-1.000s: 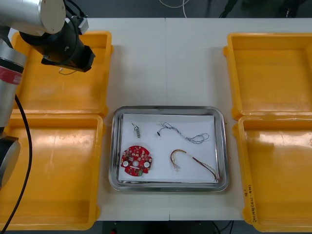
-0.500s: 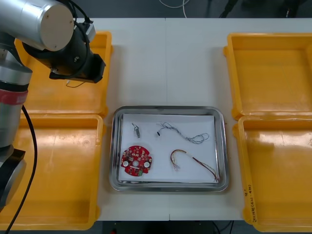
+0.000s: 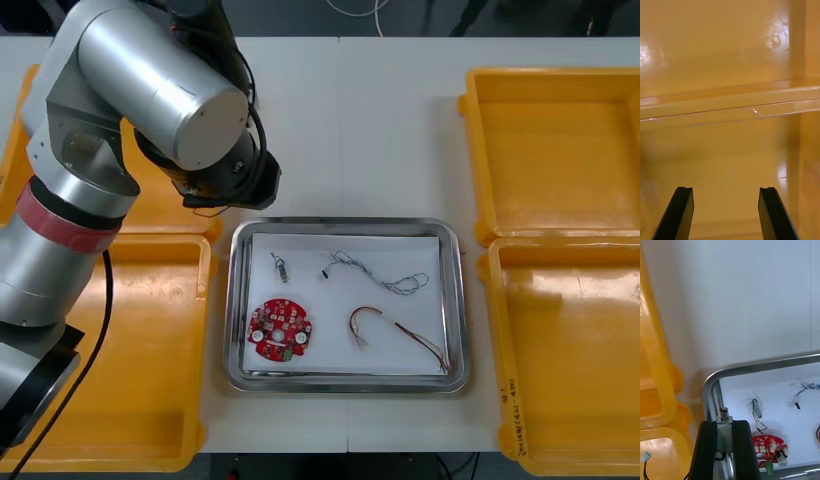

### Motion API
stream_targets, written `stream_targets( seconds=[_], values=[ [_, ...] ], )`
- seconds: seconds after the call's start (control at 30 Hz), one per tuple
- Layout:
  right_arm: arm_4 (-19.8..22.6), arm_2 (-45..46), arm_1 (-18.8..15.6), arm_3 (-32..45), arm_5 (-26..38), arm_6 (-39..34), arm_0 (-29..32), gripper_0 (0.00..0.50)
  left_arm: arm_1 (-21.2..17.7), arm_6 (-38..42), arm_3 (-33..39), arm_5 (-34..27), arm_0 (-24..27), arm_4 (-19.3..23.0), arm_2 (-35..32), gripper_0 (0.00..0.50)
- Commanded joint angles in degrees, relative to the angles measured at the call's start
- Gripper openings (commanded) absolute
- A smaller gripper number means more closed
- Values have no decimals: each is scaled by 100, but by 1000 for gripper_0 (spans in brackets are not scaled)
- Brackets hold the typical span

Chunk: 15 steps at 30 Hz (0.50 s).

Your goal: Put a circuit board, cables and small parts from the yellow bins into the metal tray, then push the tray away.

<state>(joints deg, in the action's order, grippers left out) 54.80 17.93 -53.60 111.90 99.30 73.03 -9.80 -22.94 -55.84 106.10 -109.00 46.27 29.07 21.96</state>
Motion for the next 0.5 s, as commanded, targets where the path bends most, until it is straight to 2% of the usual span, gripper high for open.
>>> stream_targets(
  seconds=[0.03,0.33,0.5],
  values=[
    [22,193,-291,130,-51,-228,49,500,132,1365,271,186,-31,73,634,1],
    [22,193,-291,130,-51,-237,49,500,115,2306,227,924,-39,73,1390,1],
    [22,202,-291,130,-51,-237,57,500,79,2376,156,1047,-39,73,1609,1]
  ],
)
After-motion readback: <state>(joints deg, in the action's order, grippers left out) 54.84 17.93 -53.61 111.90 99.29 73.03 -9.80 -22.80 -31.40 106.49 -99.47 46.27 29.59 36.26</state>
